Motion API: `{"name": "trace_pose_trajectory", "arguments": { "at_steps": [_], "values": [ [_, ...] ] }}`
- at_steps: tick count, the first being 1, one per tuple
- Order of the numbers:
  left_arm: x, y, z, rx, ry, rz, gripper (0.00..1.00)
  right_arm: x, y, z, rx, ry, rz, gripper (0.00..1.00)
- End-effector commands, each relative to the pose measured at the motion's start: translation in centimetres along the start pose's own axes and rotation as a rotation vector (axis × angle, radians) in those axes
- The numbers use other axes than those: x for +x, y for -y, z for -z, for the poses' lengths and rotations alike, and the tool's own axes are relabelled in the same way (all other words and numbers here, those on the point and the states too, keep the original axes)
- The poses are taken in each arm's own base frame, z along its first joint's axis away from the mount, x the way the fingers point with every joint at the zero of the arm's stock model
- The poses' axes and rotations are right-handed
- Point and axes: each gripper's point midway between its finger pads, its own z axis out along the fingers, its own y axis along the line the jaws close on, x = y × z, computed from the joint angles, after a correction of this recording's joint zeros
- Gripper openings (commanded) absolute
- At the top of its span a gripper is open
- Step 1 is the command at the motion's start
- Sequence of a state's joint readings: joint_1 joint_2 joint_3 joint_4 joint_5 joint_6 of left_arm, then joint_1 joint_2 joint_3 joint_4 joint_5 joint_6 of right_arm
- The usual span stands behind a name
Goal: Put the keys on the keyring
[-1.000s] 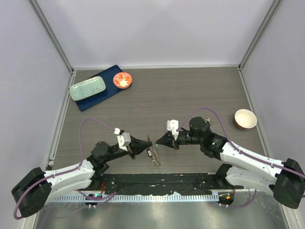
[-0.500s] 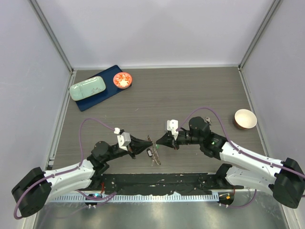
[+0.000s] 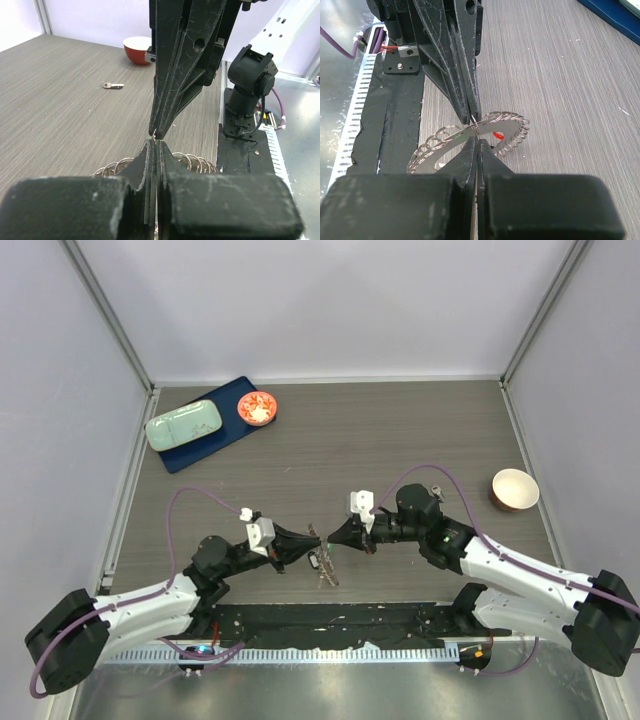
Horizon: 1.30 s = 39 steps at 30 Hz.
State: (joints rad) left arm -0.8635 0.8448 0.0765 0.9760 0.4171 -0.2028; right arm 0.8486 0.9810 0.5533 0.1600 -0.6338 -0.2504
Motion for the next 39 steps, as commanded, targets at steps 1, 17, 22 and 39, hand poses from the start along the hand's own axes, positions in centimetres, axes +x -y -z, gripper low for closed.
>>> {"name": "trace_pose_trajectory", "arguments": {
  "at_steps": [1,17,22,39],
  "values": [
    [-4.2,0.4,-1.1,0.034,0.127,-0.063,0.00,-3.3,-0.4,-0.4,-0.048,0.099,0.040,0.01],
    [-4.0,0.5,-1.3,0.045,0.126,-0.059,0.00,-4.7,-1.9,-0.3,-0.140,0.159,0.046,0.01],
    [-4.2,0.2,-1.2,0.030,0.135,-0.060,0.00,-4.7,-1.9,-0.2,-0.145,0.156,0.046,0.01],
    [-3.9,0.3,-1.6,0.038,0.107,-0.043,0.00,-5.1,-1.1,0.1,-0.099,0.126,0.012,0.14]
  ]
}}
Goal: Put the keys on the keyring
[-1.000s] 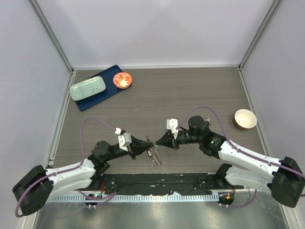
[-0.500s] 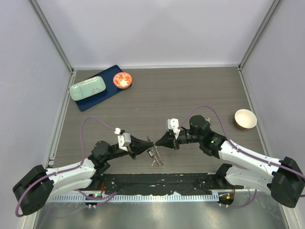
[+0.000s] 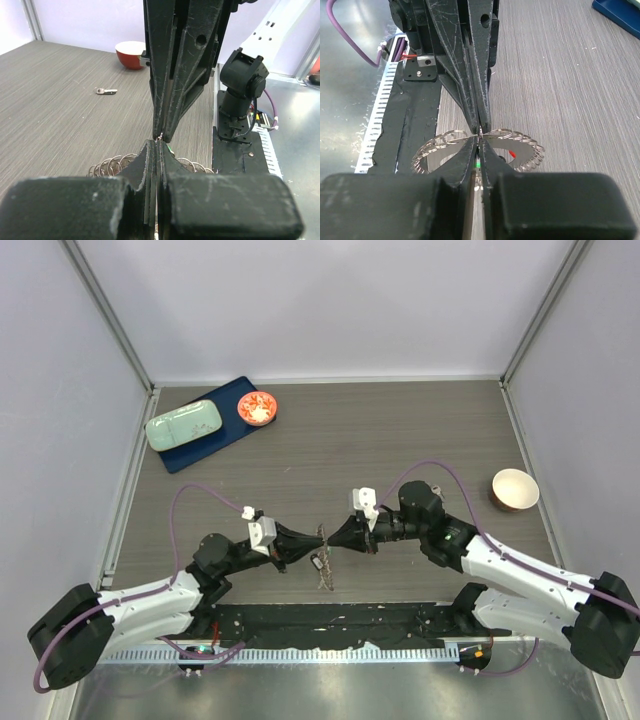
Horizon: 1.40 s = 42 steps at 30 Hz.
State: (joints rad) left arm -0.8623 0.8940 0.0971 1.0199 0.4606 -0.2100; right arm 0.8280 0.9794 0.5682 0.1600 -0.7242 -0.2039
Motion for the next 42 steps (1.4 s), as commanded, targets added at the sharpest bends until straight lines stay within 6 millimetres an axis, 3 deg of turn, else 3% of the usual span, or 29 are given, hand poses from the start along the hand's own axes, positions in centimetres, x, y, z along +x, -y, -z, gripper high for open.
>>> {"name": "trace_pose_trajectory", "arguments": {
  "at_steps": [1,2,5,11,17,32,36,40,42],
  "values": [
    [-3.5,-0.4,-0.9,-0.013,0.101,-0.044,0.00,-4.0,-0.3,-0.3,-0.035,0.091,0.048,0.18],
    [-3.7,-0.4,-0.9,-0.017,0.107,-0.046,0.00,-4.3,-0.2,-0.2,-0.028,0.092,0.050,0.28],
    [-3.6,-0.8,-0.5,-0.042,0.112,-0.048,0.00,-4.6,0.0,0.2,-0.001,0.087,0.045,0.41],
    [-3.6,-1.0,-0.3,-0.057,0.118,-0.053,0.00,-3.7,0.6,1.1,0.070,0.051,0.042,0.45],
    [-3.7,-1.0,-0.4,-0.060,0.118,-0.053,0.00,-1.5,0.8,1.1,0.095,0.008,0.000,0.42],
    [-3.9,-1.2,-0.4,-0.072,0.125,-0.054,0.00,0.5,1.3,-0.2,0.088,0.009,-0.035,0.33],
    [-3.9,-1.3,-0.4,-0.075,0.124,-0.052,0.00,0.7,1.5,-0.4,0.090,0.009,-0.033,0.22],
    [-3.7,-1.2,-0.4,-0.070,0.117,-0.050,0.00,0.3,1.7,-0.4,0.098,0.019,-0.023,0.05],
    [-3.7,-1.2,-0.4,-0.070,0.116,-0.049,0.00,0.1,1.8,-0.3,0.106,0.020,-0.017,0.02]
  ]
}}
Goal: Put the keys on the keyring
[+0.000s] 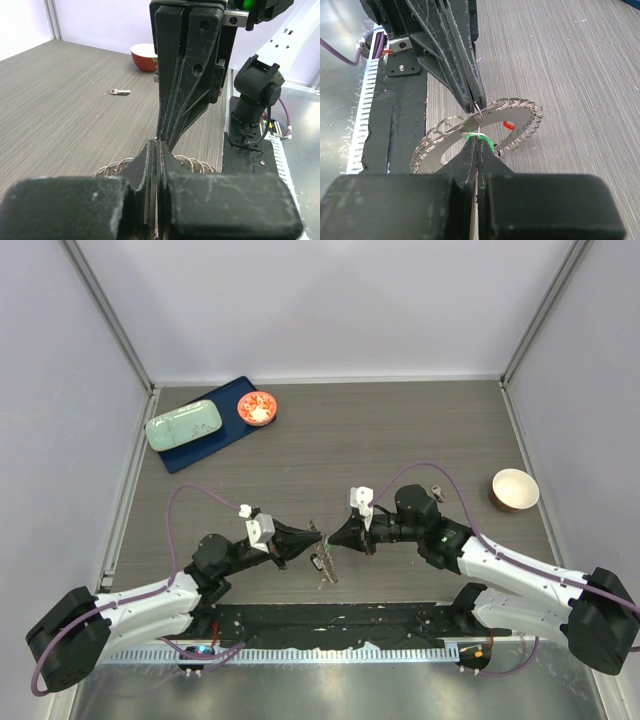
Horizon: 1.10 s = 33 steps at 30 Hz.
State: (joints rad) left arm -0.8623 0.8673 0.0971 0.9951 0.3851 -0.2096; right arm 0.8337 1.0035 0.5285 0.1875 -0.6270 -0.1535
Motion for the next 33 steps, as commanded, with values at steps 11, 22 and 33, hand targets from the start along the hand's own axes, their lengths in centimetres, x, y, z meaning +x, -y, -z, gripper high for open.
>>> {"name": "trace_pose_trajectory", "arguments": {
  "at_steps": [11,22,33],
  "values": [
    [-2.7,0.0,-0.8,0.009,0.077,-0.037,0.00,-3.9,0.6,0.6,0.034,0.081,0.098,0.01],
    [-2.8,-0.9,-1.0,-0.047,0.075,0.014,0.00,-4.6,0.7,0.8,0.035,0.083,0.142,0.01],
    [-4.1,-1.5,-1.5,-0.102,0.128,0.064,0.00,-3.9,0.4,0.3,0.026,0.081,0.164,0.01]
  ]
}}
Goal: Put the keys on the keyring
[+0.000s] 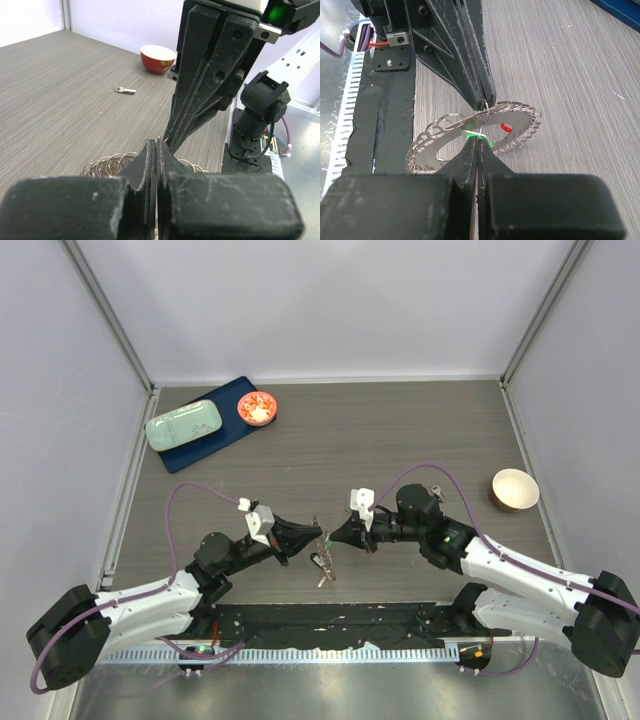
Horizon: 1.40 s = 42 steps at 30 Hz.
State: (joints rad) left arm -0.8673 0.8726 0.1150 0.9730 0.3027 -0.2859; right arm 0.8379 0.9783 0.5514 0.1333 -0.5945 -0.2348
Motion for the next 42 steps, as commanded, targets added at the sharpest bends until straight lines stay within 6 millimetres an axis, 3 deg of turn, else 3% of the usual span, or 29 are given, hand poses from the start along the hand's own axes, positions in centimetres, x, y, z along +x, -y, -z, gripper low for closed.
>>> {"name": "trace_pose_trajectory", "arguments": {
  "at_steps": [1,14,23,30,34,37,42],
  "values": [
    [-3.9,-0.1,-1.2,-0.026,0.129,-0.011,0.00,-3.3,-0.3,-0.3,-0.006,0.091,0.085,0.01],
    [-4.4,-0.8,-1.2,-0.081,0.190,0.020,0.00,-1.9,-0.3,-1.1,0.055,0.019,0.141,0.01],
    [-3.8,-0.9,-0.2,-0.095,0.187,0.018,0.00,-2.2,2.2,0.6,0.198,-0.043,0.217,0.01],
    [-2.9,-1.0,0.6,-0.109,0.144,0.018,0.20,-3.4,2.6,1.3,0.221,-0.038,0.252,0.01],
    [-2.6,-1.1,1.1,-0.121,0.125,0.005,0.17,-4.2,2.4,1.3,0.210,-0.024,0.269,0.01],
    [-2.7,-1.2,1.3,-0.130,0.108,-0.025,0.29,-4.0,1.9,1.3,0.174,-0.043,0.278,0.01],
    [-3.3,-0.7,0.3,-0.085,-0.001,-0.137,0.35,-4.6,1.7,1.4,0.144,-0.069,0.315,0.01]
  ]
}}
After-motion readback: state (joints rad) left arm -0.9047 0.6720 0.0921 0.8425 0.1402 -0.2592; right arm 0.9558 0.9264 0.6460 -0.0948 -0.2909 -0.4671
